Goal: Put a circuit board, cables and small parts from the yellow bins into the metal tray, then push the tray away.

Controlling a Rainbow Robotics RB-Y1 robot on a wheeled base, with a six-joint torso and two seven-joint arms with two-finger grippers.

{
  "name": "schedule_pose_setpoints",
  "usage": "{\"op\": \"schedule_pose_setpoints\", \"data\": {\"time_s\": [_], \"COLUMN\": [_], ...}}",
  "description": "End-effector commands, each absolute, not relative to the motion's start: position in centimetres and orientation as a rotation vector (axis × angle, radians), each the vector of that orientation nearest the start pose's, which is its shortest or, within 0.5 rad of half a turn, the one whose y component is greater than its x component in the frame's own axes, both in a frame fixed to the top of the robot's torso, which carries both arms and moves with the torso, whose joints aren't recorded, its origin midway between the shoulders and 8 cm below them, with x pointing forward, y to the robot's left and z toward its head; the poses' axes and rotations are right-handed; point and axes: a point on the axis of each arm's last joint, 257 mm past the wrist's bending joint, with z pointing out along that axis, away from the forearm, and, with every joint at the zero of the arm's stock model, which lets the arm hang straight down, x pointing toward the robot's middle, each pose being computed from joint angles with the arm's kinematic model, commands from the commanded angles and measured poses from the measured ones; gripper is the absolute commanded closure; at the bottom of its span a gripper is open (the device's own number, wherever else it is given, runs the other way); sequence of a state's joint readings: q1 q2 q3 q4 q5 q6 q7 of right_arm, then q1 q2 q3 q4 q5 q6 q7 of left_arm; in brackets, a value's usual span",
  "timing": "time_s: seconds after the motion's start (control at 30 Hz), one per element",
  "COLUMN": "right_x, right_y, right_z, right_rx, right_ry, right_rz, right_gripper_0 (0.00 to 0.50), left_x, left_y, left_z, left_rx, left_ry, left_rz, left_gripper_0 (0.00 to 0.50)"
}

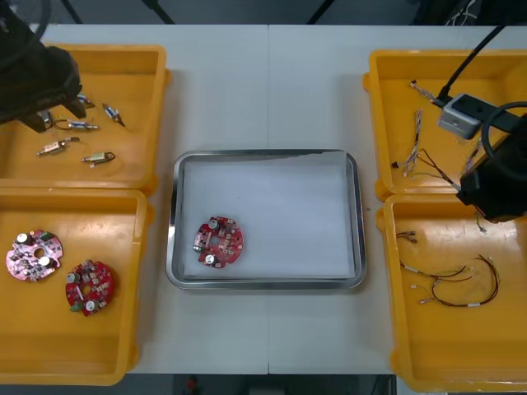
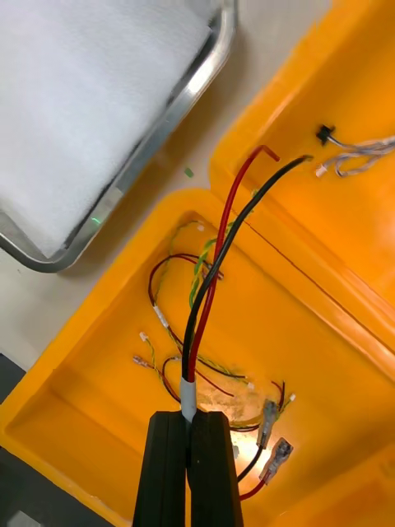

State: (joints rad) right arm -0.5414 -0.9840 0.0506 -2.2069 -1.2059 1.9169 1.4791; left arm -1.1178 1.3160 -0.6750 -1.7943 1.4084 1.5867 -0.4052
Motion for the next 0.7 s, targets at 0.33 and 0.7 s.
{"op": "schedule_pose_setpoints", "data": {"time_s": [0.33, 0.7], "right_x": [38.5, 38.0], "right_y": [-15.7, -9.3], "right_z": [-10.8, -14.2], "right_rx": [-1.434, -1.765], "right_ry": [2.349, 2.221], "right_rz": [-0.165, -0.177], "right_gripper_0": [0.500, 0.500], "left_x": [54.5, 59.1], "left_y": [37.8, 41.5], "left_z": [3.7, 4.6], "left_rx": [-0.652, -0.690], "left_ry": [2.385, 2.231], "left_rz": [-0.154, -0.121], "left_gripper_0": [0.000, 0.000]}}
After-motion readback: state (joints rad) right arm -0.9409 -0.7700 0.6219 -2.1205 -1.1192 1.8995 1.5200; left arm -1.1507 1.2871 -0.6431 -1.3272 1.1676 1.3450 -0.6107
